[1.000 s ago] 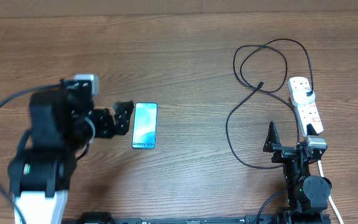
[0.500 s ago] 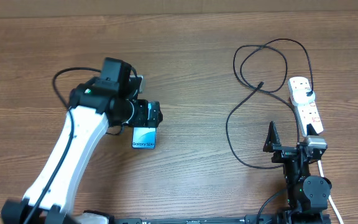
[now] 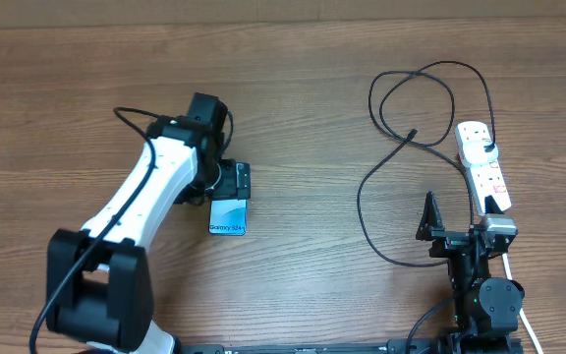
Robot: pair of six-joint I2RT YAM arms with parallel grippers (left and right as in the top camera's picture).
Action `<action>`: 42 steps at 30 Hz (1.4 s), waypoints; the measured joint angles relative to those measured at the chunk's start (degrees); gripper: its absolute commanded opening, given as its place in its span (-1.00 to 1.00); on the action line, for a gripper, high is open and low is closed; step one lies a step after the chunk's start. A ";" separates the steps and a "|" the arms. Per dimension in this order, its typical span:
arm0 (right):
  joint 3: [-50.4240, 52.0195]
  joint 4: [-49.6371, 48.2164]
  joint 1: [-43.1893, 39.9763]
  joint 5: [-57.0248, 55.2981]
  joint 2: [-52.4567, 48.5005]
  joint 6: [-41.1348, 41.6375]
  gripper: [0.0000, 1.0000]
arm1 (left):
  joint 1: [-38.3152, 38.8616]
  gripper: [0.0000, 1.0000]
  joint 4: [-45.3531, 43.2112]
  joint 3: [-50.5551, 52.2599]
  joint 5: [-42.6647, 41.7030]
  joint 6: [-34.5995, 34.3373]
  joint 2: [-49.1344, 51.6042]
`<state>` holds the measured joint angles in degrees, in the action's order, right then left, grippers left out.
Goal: Plug charger to phone and switch on socket
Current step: 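Move the left gripper over the phone and grasp it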
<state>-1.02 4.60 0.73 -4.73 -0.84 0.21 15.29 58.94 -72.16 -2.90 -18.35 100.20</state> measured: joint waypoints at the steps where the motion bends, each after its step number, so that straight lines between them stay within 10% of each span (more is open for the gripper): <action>1: 0.00 -0.04 0.00 -0.02 0.00 -0.02 1.00 | 0.52 1.00 -0.55 0.00 0.26 -0.15 0.68; 27: 0.00 -0.02 0.00 0.00 0.00 0.00 1.00 | 2.25 1.00 -4.55 -0.72 3.69 -0.15 12.76; 34: 0.00 -0.02 -0.02 0.00 0.00 0.00 1.00 | 2.38 0.51 -5.38 -1.62 1.84 0.44 13.73; 42: 0.00 0.00 0.00 -0.02 0.00 0.04 1.00 | 2.43 0.46 -5.60 -1.68 1.88 0.48 13.73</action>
<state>-1.02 4.60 0.73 -4.75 -0.84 0.25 17.72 53.34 -73.84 -1.02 -17.87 113.93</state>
